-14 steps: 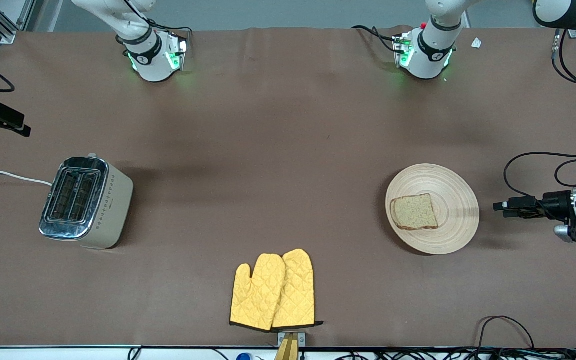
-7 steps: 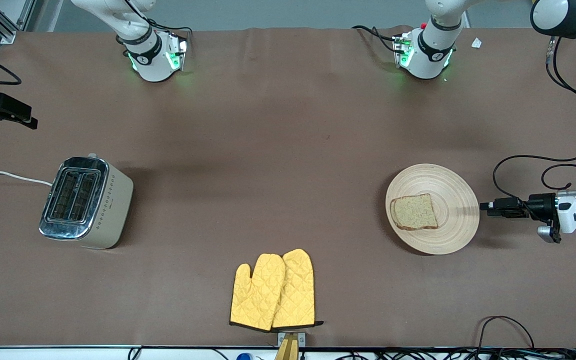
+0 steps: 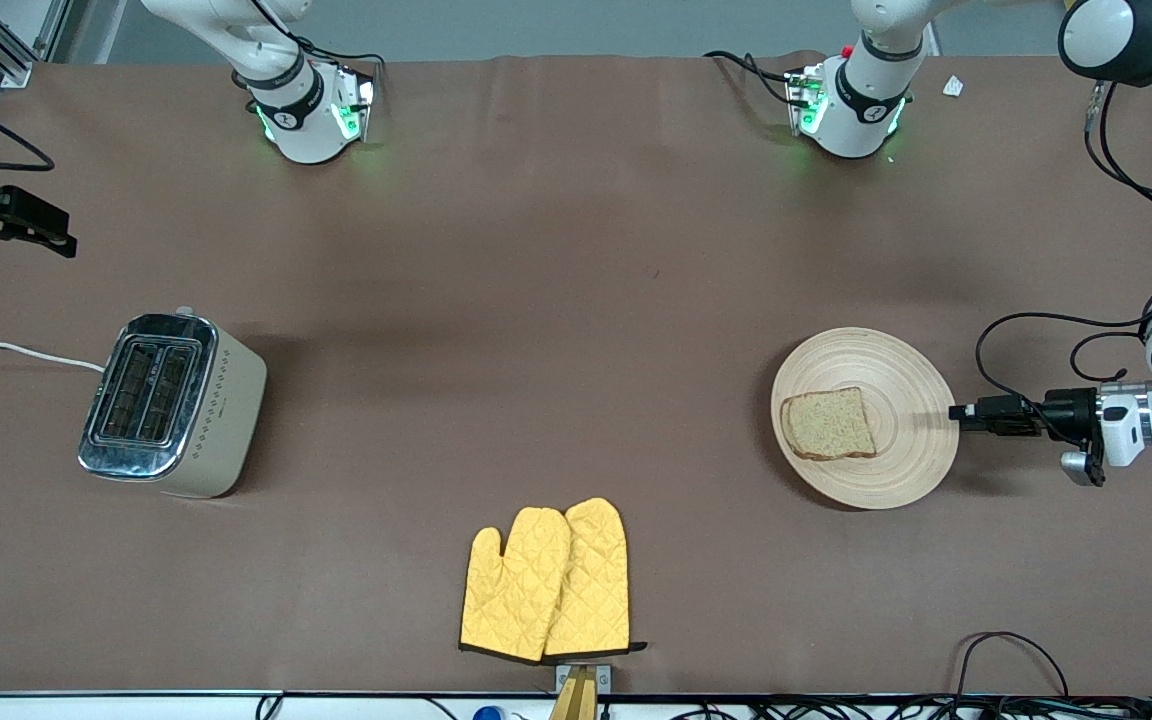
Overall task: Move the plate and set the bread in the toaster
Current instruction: 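Grip the wooden plate rim with the left gripper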
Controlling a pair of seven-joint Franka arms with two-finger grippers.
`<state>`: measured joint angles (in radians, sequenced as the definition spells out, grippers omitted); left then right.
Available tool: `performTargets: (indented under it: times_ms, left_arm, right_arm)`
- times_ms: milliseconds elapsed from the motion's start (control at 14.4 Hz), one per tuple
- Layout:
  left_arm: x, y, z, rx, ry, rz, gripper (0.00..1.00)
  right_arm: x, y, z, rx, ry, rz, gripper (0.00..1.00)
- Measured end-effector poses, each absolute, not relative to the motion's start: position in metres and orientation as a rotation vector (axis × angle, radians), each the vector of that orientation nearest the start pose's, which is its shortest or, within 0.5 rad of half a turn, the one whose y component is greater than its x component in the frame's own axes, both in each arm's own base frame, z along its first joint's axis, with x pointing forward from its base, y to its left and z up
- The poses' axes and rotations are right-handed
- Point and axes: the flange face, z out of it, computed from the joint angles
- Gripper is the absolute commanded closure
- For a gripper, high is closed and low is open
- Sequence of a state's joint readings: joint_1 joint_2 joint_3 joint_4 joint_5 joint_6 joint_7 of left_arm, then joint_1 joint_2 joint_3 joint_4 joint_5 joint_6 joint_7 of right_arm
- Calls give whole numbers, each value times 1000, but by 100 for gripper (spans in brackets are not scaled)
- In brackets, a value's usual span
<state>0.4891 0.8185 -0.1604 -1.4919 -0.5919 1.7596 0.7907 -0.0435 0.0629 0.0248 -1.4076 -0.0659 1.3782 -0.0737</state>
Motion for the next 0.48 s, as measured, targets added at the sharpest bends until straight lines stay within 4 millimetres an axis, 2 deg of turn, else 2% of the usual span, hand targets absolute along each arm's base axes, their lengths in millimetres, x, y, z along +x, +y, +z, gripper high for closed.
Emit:
performTargets:
  times_ms: [346, 485]
  left_arm:
    - [634, 179, 167, 2265, -189, -101, 51]
    - [632, 180, 160, 2253, -197, -93, 57]
  right_arm:
    - [556, -27, 653, -3200, -49, 111, 0]
    - [556, -27, 652, -3200, -46, 113, 0]
